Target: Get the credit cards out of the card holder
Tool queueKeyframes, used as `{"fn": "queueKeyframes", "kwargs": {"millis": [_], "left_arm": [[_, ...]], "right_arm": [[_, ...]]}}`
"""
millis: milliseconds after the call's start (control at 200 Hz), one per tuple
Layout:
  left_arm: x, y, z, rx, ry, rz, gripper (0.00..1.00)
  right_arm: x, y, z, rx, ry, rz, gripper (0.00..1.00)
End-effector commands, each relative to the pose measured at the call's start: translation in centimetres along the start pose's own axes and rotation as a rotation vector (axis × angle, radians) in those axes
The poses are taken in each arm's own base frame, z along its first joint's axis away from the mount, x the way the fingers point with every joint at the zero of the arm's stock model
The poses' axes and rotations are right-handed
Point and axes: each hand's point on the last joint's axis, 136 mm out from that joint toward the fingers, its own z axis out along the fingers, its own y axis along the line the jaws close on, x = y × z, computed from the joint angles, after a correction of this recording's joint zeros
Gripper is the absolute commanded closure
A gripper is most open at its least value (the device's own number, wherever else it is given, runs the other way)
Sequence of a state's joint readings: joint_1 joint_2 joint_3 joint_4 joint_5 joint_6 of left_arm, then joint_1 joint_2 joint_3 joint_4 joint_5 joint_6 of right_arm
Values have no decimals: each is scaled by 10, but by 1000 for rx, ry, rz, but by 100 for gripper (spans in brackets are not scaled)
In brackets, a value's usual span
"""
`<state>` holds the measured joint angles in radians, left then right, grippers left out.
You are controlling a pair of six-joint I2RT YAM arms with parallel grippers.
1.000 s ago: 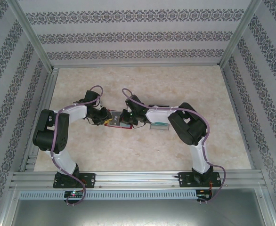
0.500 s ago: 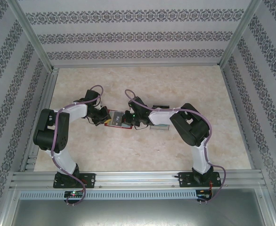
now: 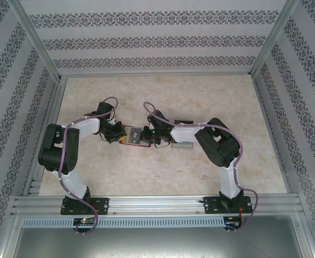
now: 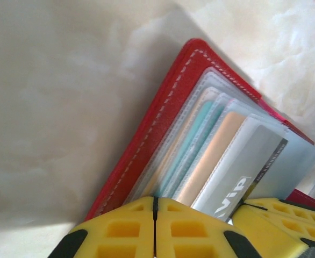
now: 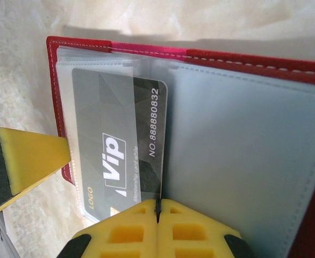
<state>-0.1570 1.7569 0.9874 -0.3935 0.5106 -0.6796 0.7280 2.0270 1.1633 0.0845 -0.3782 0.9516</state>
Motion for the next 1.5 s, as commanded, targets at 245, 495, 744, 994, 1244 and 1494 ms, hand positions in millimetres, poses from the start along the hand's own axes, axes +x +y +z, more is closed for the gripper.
{"fn": "queueKeyframes", "kwargs": {"millis": [245, 495, 744, 994, 1244, 1494], "left_arm": [[9, 18, 6, -75, 48, 5, 92], [8, 16, 5, -72, 46, 11, 91], [-1, -1, -15, -45, 2, 26, 90], [-2, -39, -26, 103, -29, 62, 90], [8, -29, -2, 57, 26, 56, 92], [16, -3, 13, -37, 66, 26, 92]], "right_arm": [[-20, -11, -5, 52, -18, 0, 100], [-19, -9, -6, 40, -8, -10, 100], [-20, -3, -7, 14, -18, -14, 73], [-19, 5, -6, -16, -11, -32, 73], [-16, 8, 1, -22, 9, -43, 74], [-15, 11, 8, -26, 24, -51, 75]]}}
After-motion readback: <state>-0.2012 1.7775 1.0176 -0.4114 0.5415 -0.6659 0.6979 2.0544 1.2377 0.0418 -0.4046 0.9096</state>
